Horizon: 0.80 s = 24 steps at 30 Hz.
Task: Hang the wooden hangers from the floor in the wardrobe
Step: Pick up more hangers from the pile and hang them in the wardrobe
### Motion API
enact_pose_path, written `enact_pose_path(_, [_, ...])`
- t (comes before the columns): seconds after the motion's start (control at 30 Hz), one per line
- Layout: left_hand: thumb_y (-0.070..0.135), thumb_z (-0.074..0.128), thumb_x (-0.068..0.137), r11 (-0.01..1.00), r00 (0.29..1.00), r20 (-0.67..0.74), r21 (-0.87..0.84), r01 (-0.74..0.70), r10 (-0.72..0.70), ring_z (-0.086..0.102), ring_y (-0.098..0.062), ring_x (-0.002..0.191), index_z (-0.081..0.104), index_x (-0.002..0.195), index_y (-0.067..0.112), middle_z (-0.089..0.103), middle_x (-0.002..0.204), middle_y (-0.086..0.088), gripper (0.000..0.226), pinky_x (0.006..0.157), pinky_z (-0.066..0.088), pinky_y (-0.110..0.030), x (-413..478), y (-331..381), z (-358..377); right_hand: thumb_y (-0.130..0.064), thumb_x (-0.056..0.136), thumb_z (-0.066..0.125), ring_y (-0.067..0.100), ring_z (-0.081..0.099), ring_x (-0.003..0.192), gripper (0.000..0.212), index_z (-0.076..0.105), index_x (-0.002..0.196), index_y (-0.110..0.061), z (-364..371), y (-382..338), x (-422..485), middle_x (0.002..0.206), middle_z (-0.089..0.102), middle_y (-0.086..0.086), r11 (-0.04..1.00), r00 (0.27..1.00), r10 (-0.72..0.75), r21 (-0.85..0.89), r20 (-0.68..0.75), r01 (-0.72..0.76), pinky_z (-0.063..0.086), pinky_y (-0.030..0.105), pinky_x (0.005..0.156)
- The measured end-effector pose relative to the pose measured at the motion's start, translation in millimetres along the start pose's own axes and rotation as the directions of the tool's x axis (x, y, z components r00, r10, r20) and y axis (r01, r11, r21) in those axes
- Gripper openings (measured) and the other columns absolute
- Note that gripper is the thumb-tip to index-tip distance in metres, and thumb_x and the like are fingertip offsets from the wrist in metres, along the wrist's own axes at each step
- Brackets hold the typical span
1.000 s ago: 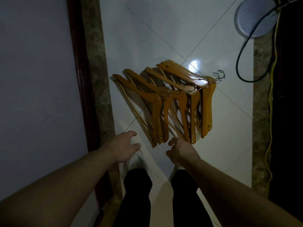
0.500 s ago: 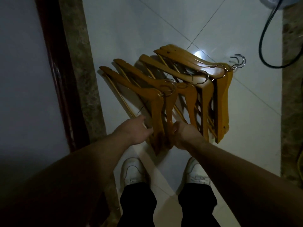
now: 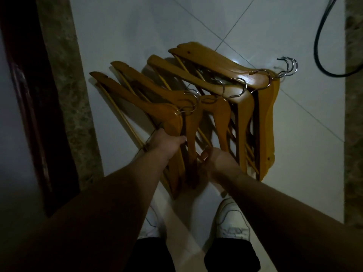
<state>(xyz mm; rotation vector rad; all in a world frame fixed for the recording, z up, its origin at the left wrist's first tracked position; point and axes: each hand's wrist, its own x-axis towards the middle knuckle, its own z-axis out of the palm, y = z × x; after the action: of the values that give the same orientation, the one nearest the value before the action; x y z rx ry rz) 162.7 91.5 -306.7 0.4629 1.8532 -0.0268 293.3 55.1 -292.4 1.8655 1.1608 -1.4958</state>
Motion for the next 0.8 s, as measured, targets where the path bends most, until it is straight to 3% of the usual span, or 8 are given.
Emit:
enact_pose_path(0.17, [0.028, 0.079, 0.08, 0.999, 0.998, -0.06, 0.032, -0.024, 0.026, 0.054, -0.035, 0.123, 0.053, 0.135, 0.014, 0.06, 0.132, -0.01, 0.062, 0.103, 0.045, -0.055, -1, 1, 2, -0.019, 0.097, 0.058, 0.02, 0.062, 0.101, 0.025, 0.055, 0.121, -0.015, 11, 2, -2, 0.112, 0.063, 0.006, 0.999, 0.998, -0.029, 0.028, 0.047, 0.028, 0.053, 0.037, 0.095])
enact_pose_path(0.3, [0.017, 0.073, 0.084, 0.995, 0.995, -0.095, 0.1, -0.029, 0.039, 0.059, -0.033, 0.112, 0.059, 0.117, 0.014, 0.063, 0.113, -0.008, 0.036, 0.098, 0.048, -0.054, -14, -3, -7, -0.021, 0.095, 0.061, 0.023, 0.063, 0.104, 0.021, 0.058, 0.116, -0.019, 12, -3, -14, 0.111, 0.064, 0.005, 0.996, 0.996, -0.059, 0.065, 0.061, 0.055, 0.053, 0.041, 0.096])
enact_pose_path(0.4, [0.016, 0.075, 0.082, 0.996, 0.993, -0.104, 0.086, -0.039, 0.048, 0.059, -0.035, 0.113, 0.058, 0.123, 0.014, 0.062, 0.118, -0.011, 0.044, 0.097, 0.049, -0.057, -31, -2, -19, -0.028, 0.097, 0.059, 0.021, 0.063, 0.097, 0.007, 0.055, 0.102, -0.025, 8, -8, -31, 0.105, 0.065, 0.002, 0.991, 0.996, -0.092, 0.095, 0.023, 0.089, 0.054, 0.04, 0.093])
enact_pose_path(0.47, [0.016, 0.076, 0.081, 0.997, 0.995, -0.094, 0.068, -0.034, 0.04, 0.058, -0.034, 0.115, 0.056, 0.126, 0.015, 0.062, 0.12, -0.011, 0.049, 0.098, 0.049, -0.056, -44, 1, -28, -0.034, 0.095, 0.059, 0.018, 0.063, 0.093, 0.01, 0.053, 0.097, -0.026, 4, -14, -44, 0.103, 0.064, 0.0, 0.986, 0.994, -0.11, 0.127, 0.026, 0.106, 0.055, 0.04, 0.091])
enact_pose_path(0.63, [0.017, 0.078, 0.075, 1.0, 0.996, -0.086, -0.008, -0.02, 0.019, 0.065, -0.03, 0.096, 0.063, 0.098, 0.017, 0.069, 0.099, -0.008, 0.028, 0.089, 0.055, -0.053, -83, 11, -48, -0.039, 0.088, 0.064, 0.019, 0.067, 0.093, 0.038, 0.054, 0.122, -0.029, -6, -39, -86, 0.106, 0.068, 0.0, 0.952, 0.986, -0.156, 0.274, 0.064, 0.133, 0.058, 0.041, 0.083])
enact_pose_path(0.8, [0.019, 0.078, 0.075, 0.988, 0.993, -0.106, -0.151, 0.028, -0.044, 0.065, -0.032, 0.102, 0.061, 0.115, 0.012, 0.068, 0.109, -0.01, 0.044, 0.087, 0.056, -0.049, -132, 27, -62, -0.044, 0.092, 0.061, 0.018, 0.064, 0.104, 0.044, 0.047, 0.13, -0.027, -21, -60, -133, 0.115, 0.065, -0.002, 0.94, 0.966, -0.257, 0.228, -0.021, 0.255, 0.054, 0.035, 0.088])
